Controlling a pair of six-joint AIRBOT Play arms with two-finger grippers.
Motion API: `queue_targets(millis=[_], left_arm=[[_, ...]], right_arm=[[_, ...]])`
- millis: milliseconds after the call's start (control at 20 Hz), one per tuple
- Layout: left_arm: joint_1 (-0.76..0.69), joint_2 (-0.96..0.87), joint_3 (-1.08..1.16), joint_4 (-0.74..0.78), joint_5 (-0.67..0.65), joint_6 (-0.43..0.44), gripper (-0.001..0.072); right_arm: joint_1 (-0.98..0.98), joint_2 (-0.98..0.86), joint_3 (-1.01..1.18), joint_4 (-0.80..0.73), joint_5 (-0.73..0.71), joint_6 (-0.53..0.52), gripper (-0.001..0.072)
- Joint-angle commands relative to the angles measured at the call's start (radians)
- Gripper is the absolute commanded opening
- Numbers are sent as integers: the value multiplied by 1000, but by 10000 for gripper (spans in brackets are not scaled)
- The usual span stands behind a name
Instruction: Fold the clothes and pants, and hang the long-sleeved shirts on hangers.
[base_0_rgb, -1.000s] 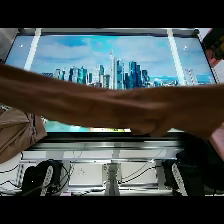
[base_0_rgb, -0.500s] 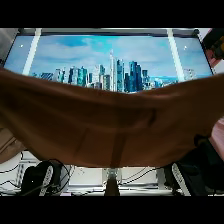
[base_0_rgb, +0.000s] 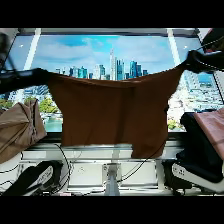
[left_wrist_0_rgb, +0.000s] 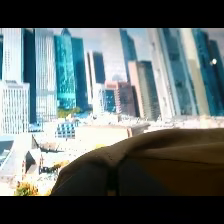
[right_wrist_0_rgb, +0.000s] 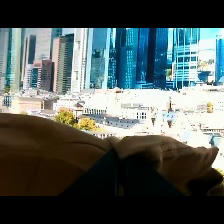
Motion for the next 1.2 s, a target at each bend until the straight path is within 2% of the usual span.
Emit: queue_targets(millis=[0, 250, 500, 650, 700, 950, 1150], left_arm=[[0, -279, 0, -11, 64, -6, 28], [-11, -441, 0, -57, 267, -6, 28], [-34, -466, 0, -72, 455, -7, 28], [-40, -467, 0, -72, 426, -20, 27], [-40, -467, 0, -72, 386, -45, 28], [-36, -467, 0, -71, 186, -48, 27], [-36, -495, 0, -71, 127, -49, 27]], right_arm=[[1, -214, 1, 16, -65, -7, 13], [1, -390, 1, 27, -291, -6, 13], [1, -461, 1, 27, -362, 18, 13], [1, -461, 1, 26, -341, 18, 13], [1, -461, 1, 25, -315, 18, 12], [0, -461, 1, -89, -149, 17, 13], [0, -461, 1, -138, -167, 16, 13]])
